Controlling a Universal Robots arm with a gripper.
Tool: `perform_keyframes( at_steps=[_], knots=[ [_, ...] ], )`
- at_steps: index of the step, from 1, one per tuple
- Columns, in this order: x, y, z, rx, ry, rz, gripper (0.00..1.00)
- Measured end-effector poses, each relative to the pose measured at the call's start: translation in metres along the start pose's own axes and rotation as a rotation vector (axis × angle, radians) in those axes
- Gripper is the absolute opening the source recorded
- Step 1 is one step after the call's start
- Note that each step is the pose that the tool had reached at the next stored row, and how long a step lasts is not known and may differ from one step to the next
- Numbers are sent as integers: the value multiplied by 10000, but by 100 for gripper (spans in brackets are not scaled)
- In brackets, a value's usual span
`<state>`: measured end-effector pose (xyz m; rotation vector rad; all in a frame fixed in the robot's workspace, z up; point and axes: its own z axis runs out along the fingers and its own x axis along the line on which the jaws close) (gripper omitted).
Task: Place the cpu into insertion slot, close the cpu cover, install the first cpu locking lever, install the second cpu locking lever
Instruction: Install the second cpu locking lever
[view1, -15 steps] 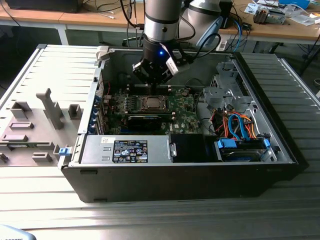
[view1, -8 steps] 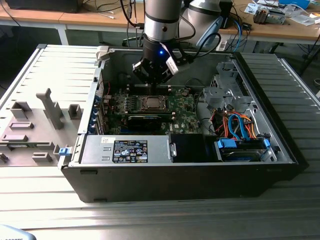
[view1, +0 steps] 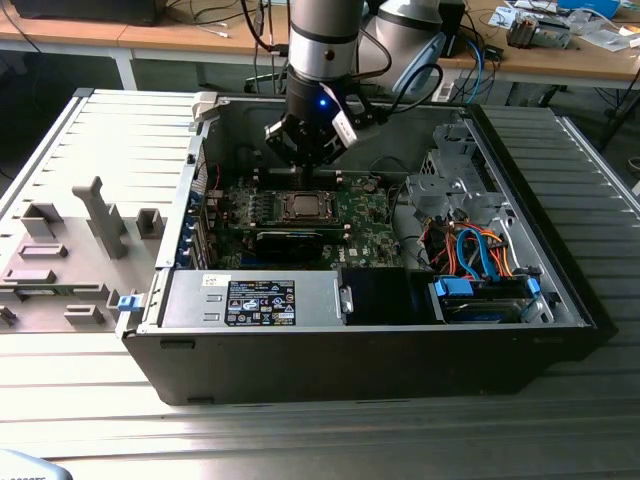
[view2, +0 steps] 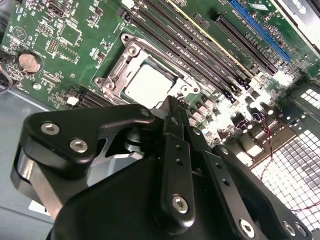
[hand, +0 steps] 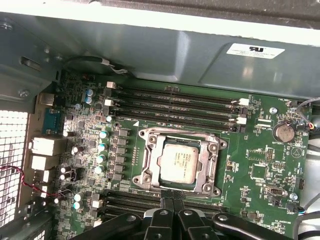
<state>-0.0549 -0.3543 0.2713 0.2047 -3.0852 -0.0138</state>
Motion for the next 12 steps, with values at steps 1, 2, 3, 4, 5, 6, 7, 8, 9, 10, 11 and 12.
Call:
perform_keyframes(
  at_steps=[1,2,3,4,5,6,7,8,9,10,11,12],
  knots=[
    [0,0,-3,2,2,0,11],
    [0,0,-6,3,2,0,11],
    [1,0,-10,2,1,0,11],
    [1,0,-11,1,0,0,11],
    [1,0,-12,1,0,0,11],
    [1,0,-12,0,0,0,11],
    [1,0,-13,2,1,0,11],
    [1,0,-13,1,1,0,11],
    [1,0,-13,1,1,0,11],
    [1,0,-14,2,1,-1,11],
    [1,0,-14,2,1,0,11],
    [1,0,-14,1,1,0,11]
  ],
)
